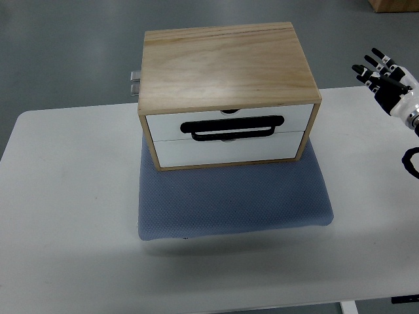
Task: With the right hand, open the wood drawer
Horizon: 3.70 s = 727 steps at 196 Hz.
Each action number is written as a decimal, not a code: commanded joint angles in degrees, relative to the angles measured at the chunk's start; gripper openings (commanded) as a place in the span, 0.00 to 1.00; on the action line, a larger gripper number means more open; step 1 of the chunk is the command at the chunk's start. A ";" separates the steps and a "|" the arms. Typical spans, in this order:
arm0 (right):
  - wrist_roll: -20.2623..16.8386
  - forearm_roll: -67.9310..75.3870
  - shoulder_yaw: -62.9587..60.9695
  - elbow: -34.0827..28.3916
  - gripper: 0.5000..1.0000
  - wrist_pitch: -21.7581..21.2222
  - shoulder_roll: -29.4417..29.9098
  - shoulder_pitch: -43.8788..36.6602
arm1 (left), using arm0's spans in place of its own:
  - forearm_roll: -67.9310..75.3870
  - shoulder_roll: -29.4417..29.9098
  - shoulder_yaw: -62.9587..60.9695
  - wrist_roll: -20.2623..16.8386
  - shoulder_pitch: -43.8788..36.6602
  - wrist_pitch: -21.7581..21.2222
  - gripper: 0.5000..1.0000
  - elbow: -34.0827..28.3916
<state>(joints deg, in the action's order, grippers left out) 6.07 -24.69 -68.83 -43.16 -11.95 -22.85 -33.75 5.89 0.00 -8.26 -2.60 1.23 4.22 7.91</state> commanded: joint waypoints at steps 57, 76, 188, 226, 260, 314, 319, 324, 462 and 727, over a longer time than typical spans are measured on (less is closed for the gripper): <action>0.09 0.08 -0.17 0.00 0.91 0.00 0.09 0.09 | 0.00 0.00 0.00 -0.04 0.00 0.00 1.00 0.00; 0.09 -0.01 -0.34 0.00 0.91 0.00 0.09 0.00 | 0.00 0.00 0.00 -0.04 0.00 0.00 1.00 0.00; 0.35 0.78 2.91 -0.70 0.91 -1.93 -3.60 -1.15 | 0.00 0.00 0.00 -0.04 0.00 0.00 1.00 0.00; 3.69 10.45 14.41 -1.40 0.90 -2.11 -10.37 -4.66 | 0.00 0.00 0.00 0.05 0.00 0.00 1.00 0.00; 9.57 19.50 32.69 -5.80 0.90 -2.81 -19.06 -11.60 | 0.00 0.00 0.00 -0.04 0.00 0.00 1.00 0.00; 14.32 21.44 56.69 -14.23 0.90 -12.21 -27.07 -28.74 | 0.00 0.00 0.00 -0.04 0.00 0.00 1.00 0.00; 14.24 21.35 57.84 -14.59 0.90 -13.27 -27.51 -30.15 | 0.00 0.00 0.00 -0.04 0.00 0.00 1.00 0.00; 14.15 21.35 59.07 -14.85 0.90 -14.24 -27.95 -31.47 | 0.00 0.00 0.00 -0.04 0.00 0.00 1.00 0.00; 13.62 13.53 97.57 -28.47 0.91 -23.05 -20.39 -70.40 | 0.00 0.00 0.00 -0.04 0.00 0.00 1.00 0.00; 5.01 7.11 104.51 -31.73 0.91 -16.00 -6.50 -71.02 | 0.00 0.00 0.00 -0.04 0.00 0.00 1.00 0.00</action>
<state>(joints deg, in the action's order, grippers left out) 11.07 -17.63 35.08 -74.88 -28.19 -29.37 -104.96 5.89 0.00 -8.26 -2.62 1.23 4.22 7.91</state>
